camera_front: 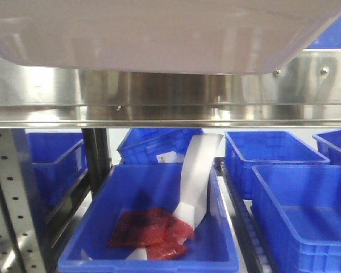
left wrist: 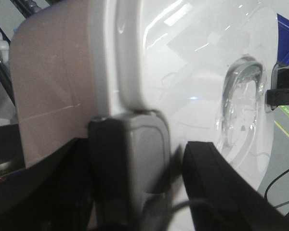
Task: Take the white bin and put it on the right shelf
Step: 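Raise the bin above the upper shelf level with both grippers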
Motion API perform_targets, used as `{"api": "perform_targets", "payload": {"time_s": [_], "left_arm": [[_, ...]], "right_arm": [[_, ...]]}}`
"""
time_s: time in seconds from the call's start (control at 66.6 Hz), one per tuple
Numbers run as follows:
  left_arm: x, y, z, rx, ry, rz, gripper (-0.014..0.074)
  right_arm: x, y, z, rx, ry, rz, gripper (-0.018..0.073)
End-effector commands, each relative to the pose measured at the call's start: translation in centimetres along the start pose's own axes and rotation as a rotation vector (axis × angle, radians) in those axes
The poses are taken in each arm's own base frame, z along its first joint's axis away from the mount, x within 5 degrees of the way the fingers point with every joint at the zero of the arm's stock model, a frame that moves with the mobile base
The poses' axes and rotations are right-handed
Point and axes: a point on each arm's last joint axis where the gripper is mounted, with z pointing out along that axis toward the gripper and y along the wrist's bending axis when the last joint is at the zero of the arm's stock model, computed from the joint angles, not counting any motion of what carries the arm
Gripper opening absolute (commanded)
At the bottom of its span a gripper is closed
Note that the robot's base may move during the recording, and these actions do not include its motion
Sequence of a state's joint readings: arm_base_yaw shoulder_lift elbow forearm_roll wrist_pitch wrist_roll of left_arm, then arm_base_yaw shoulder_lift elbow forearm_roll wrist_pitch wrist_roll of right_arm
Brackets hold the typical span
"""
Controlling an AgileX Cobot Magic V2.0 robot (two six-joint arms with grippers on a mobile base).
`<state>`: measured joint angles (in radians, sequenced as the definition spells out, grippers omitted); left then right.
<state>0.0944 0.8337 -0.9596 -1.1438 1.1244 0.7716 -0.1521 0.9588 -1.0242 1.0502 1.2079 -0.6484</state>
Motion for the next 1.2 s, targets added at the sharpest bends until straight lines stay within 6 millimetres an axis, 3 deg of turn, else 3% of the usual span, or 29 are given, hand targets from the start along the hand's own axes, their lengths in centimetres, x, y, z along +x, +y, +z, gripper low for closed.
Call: {"api": "perform_targets", "payload": {"time_s": [0.0,1.186], "left_arm": [[-1.40,-2.54,-0.76,0.169,-0.096,-0.018,0.0262],[-1.58,-2.65,-0.80,0.182,-0.114,-0.029,0.0262]], "right_arm": [[-0.87,2.53,-0.81,-0.165,-0.054,-0.007,0.0398],[-1.00,2.44,-0.80,-0.155,-0.068,-0.006,0.0398]]}}
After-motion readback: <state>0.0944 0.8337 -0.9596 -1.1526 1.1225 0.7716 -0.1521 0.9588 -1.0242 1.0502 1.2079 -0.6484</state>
